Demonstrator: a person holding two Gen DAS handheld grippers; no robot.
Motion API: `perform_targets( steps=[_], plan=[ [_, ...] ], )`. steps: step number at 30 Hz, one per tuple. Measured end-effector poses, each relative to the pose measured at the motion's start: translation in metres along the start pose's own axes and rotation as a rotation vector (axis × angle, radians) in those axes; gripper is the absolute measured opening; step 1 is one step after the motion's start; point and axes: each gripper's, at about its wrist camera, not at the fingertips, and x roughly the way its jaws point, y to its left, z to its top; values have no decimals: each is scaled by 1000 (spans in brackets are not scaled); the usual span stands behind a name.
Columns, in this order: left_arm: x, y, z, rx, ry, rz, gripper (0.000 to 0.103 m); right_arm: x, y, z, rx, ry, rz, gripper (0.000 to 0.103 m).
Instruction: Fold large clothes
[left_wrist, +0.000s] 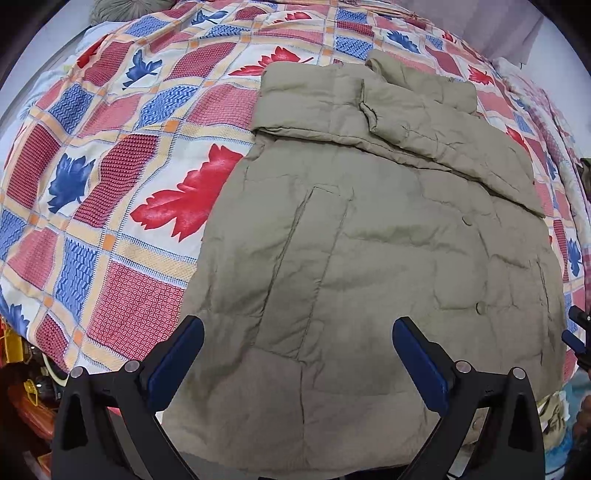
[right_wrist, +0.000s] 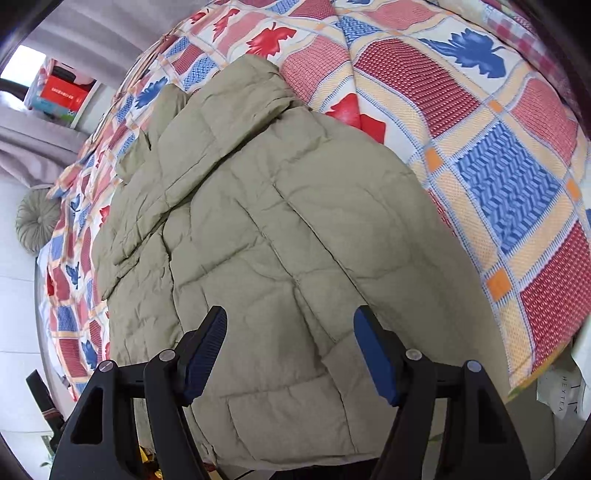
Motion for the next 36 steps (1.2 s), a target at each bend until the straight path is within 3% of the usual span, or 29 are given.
perform_targets(
  steps=[1,2,10,16,19,22,26,30,33,36],
  plan=[
    [-1,9,-3,-18,-6,-17,102,-2,-2,-1,3,-2,0,74],
    [-1,21,-7,-64,-7,-164,102,-4,-5,-1,6,-6,-2,74],
    [35,109,-40,-274,92,-261,102,-33,-65,2,97,-115,-61,74],
    [65,133,-56,-339,176,-337,102,-25,-115,-6,211,-100,-74,75],
    [69,124,-64,-350,208,-439,102,-18,-131,-17,284,-81,-17,74],
    [68,104,-67,-316,228,-526,102,-11,-132,-25,321,-43,116,74],
    [68,78,-74,-278,262,-574,102,2,-117,-35,335,20,276,74],
    [70,63,-79,-315,284,-636,102,15,-103,-45,337,79,405,74],
    [67,53,-83,-320,286,-665,102,27,-95,-51,329,144,444,74],
    [59,44,-80,-282,273,-670,102,31,-97,-60,327,163,377,74]
  ],
)
